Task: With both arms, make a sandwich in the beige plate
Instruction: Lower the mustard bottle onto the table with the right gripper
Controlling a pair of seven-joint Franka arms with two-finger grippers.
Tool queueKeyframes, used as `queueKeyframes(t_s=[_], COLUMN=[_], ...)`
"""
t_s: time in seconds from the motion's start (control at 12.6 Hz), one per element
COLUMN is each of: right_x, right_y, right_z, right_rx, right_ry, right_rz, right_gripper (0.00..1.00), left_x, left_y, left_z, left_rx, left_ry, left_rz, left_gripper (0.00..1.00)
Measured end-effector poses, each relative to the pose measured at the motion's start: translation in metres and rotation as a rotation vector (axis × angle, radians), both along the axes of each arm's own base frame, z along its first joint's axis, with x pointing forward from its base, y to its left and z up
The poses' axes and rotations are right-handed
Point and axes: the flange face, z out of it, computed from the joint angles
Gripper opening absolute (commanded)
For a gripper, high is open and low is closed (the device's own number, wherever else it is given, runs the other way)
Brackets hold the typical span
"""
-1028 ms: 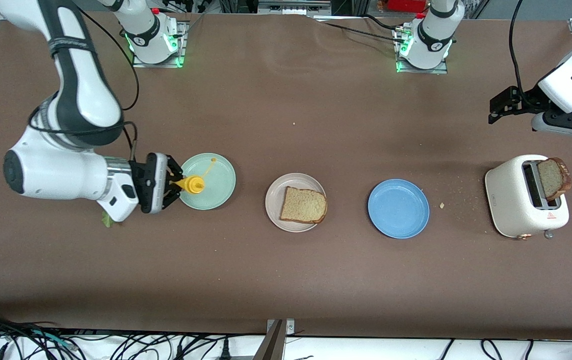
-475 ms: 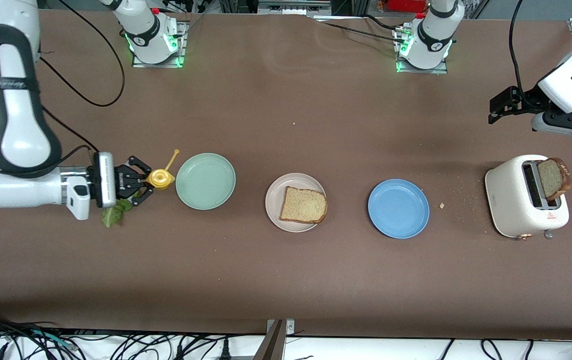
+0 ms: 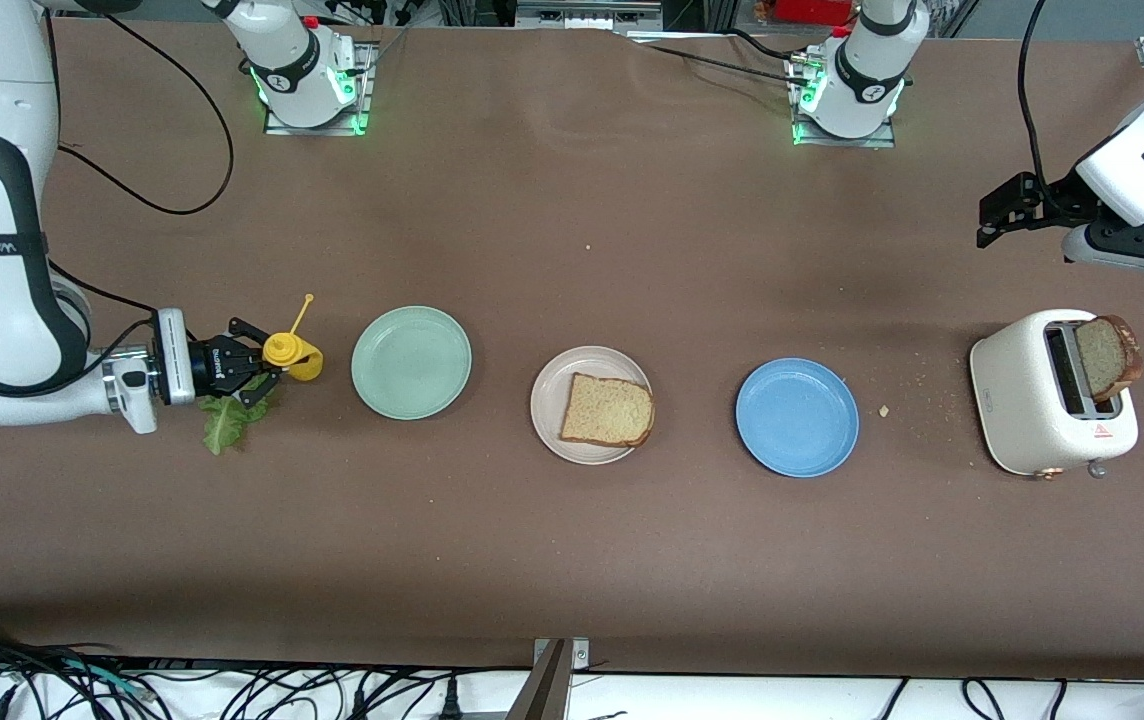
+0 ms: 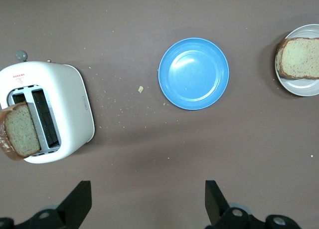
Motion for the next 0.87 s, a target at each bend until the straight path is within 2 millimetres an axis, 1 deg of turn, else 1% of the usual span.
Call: queueKeyframes(t_s=[0.47,0.63,0.87], right_x=[-0.013,-0.016,-0.016], right_y=[-0.012,-0.015,-0.019], right_z=[-0.059,-0.07,-0.079], right_rx=[0.071,0.083,0.103], right_ry=[-0.065,-0.074,-0.085], right_rz=[0.055,0.059,0.046], right_gripper=[0.03,0.03,0.04], left_x=[0.0,0.0,0.0], left_y=[0.0,0.0,0.0], left_z=[0.0,0.0,0.0], left_rx=[0.0,0.0,0.0], left_ry=[0.0,0.0,0.0], left_rz=[0.0,0.0,0.0], left_gripper=[1.0,1.0,1.0])
